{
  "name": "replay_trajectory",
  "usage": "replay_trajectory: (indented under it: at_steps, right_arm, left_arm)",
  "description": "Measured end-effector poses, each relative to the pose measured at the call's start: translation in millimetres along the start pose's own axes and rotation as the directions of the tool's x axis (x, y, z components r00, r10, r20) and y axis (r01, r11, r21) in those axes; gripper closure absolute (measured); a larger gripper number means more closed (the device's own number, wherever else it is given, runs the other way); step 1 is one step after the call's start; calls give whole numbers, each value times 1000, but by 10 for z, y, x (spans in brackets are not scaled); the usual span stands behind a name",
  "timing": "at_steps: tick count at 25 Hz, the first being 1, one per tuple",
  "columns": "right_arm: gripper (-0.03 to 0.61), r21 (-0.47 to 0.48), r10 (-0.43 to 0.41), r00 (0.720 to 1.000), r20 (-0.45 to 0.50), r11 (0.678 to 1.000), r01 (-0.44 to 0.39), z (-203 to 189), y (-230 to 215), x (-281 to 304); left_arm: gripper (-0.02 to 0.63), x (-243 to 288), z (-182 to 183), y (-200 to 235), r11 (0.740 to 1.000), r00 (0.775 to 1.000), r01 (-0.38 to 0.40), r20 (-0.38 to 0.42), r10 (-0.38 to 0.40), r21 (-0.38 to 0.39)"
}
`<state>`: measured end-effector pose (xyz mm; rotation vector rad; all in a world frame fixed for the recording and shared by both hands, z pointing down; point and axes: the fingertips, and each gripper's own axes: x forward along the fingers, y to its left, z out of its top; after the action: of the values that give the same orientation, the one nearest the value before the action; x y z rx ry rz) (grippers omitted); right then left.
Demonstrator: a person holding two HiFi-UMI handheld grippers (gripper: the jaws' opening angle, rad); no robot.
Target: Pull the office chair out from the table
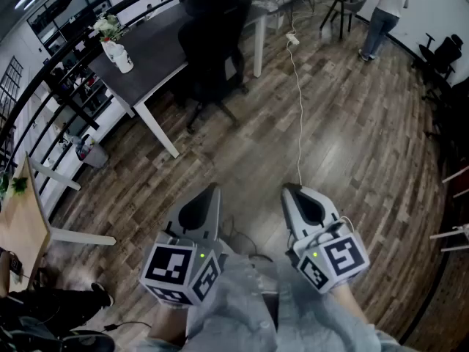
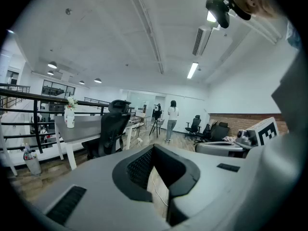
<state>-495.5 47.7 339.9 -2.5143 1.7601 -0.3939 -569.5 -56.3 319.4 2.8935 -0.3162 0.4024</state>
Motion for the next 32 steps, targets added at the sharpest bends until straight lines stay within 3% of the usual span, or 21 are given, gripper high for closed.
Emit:
replay_trajectory:
  at_steps: [10,21,32]
  right_arm:
    - [575,-21,0,1000,-8,1000,0,-20,2,-94]
    - [575,28,-71,997,21,997,71,0,-180,-333]
    - [574,52,-173,985,14,984,172,-41,-484,-475]
  left_arm:
    - [601,-21,11,-62,1000,1000,1,11,-1,-4]
    - [601,-26,88,-200,1000,999,23,23,-23,13]
    - [601,274,113,-419,993,993,118,2,-118,16]
